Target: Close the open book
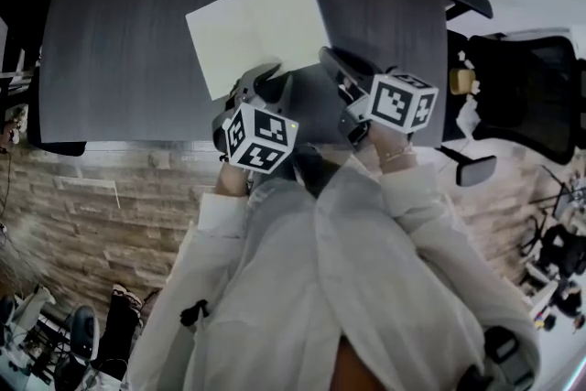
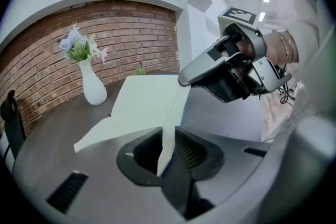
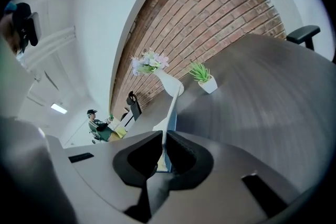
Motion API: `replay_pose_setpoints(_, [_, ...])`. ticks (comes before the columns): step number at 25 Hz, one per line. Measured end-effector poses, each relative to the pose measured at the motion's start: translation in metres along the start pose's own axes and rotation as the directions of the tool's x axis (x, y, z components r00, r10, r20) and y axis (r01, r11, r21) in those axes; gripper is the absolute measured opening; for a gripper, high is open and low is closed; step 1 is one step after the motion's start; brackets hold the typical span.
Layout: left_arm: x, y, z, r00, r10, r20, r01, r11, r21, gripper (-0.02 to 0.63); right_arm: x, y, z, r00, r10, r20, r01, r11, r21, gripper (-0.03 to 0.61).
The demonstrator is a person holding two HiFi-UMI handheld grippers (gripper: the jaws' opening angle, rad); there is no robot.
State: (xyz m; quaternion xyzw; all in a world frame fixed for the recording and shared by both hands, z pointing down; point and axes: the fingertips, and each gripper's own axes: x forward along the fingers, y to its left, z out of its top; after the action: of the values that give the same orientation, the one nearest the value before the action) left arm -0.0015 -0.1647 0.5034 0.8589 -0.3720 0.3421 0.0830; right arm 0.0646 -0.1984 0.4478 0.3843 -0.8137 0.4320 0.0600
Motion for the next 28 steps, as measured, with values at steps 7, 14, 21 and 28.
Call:
replay_pose_setpoints(7, [-0.022, 0.010, -0.004, 0.998, 0.060, 0.024, -0.058, 0.993, -0.103, 0.064, 0.006, 0.019, -0.006, 0.998, 0.066, -0.017, -0.067, 0.998, -0.016, 0.028])
replay_pose_setpoints(14, [-0.039, 0.022, -0.011, 0.993, 0.114, 0.035, -0.106, 0.977, -0.185, 0.064, 0.014, 0.036, -0.005, 0.995, 0.092, -0.046, -0.096, 0.991, -0.095, 0.028])
replay_pose_setpoints(21, [-0.061, 0.045, -0.023, 0.984, 0.172, 0.041, -0.153, 0.947, -0.281, 0.029, 0.032, 0.064, -0.016, 0.983, 0.152, -0.104, -0.165, 0.978, -0.125, 0.028])
replay_pose_setpoints(28, [-0.081, 0.064, -0.034, 0.981, 0.184, 0.054, -0.155, 0.927, -0.341, 0.023, 0.047, 0.085, -0.027, 0.972, 0.181, -0.147, -0.202, 0.969, -0.143, 0.029])
